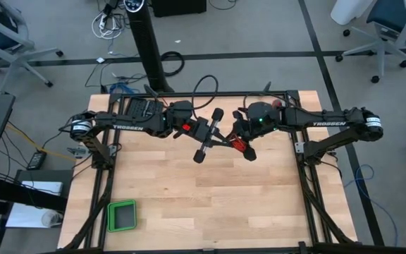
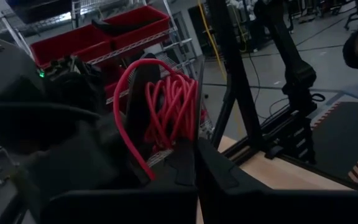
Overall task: Coil cords
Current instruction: Coil the red wire onto the black spool
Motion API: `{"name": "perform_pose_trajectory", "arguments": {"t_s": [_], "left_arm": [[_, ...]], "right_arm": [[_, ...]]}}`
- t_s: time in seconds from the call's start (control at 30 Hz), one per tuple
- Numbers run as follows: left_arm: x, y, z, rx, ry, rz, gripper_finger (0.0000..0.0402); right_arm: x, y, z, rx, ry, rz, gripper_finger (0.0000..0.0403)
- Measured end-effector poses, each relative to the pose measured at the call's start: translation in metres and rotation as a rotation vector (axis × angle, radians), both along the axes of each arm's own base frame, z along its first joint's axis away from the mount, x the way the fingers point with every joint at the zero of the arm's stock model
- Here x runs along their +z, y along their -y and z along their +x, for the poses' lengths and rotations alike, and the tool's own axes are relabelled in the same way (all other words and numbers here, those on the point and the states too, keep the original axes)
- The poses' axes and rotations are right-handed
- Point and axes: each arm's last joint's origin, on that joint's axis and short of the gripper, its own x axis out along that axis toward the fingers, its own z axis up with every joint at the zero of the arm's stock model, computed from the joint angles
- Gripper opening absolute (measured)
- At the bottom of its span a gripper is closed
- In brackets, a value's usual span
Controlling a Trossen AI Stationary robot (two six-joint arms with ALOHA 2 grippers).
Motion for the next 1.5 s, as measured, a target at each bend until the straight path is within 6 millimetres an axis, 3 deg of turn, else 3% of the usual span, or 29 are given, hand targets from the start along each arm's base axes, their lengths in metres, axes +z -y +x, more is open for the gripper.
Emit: {"name": "perform_pose_trajectory", "arguments": {"t_s": [0.27,0.5,0.63,0.8,1.0,1.13,1.5], "left_arm": [[-0.001,0.0,0.0,0.005,-0.009,-0.005,0.0],[0.003,0.0,0.0,0.004,0.041,0.0,0.0],[0.003,0.0,0.0,0.005,0.038,0.0,0.0],[0.002,0.0,0.0,0.002,0.023,-0.011,0.0],[-0.008,0.0,0.001,0.002,-0.107,-0.065,0.0],[-0.016,0.0,0.0,0.004,-0.191,-0.082,0.0],[-0.022,0.0,-0.001,0.005,-0.255,-0.093,0.0]], "right_arm": [[0.002,0.0,-0.011,-0.031,-0.044,-0.02,0.0059],[-0.015,-0.007,-0.018,-0.007,-0.241,0.012,0.0059],[-0.016,-0.007,-0.031,-0.118,-0.331,-0.015,0.0059],[0.001,-0.007,-0.056,-0.318,-0.283,-0.127,0.0055],[0.039,-0.012,-0.082,-0.415,0.007,-0.252,0.0047],[0.052,-0.021,-0.081,-0.295,0.147,-0.274,0.0042],[0.051,-0.029,-0.051,-0.168,0.155,-0.366,0.0031]]}}
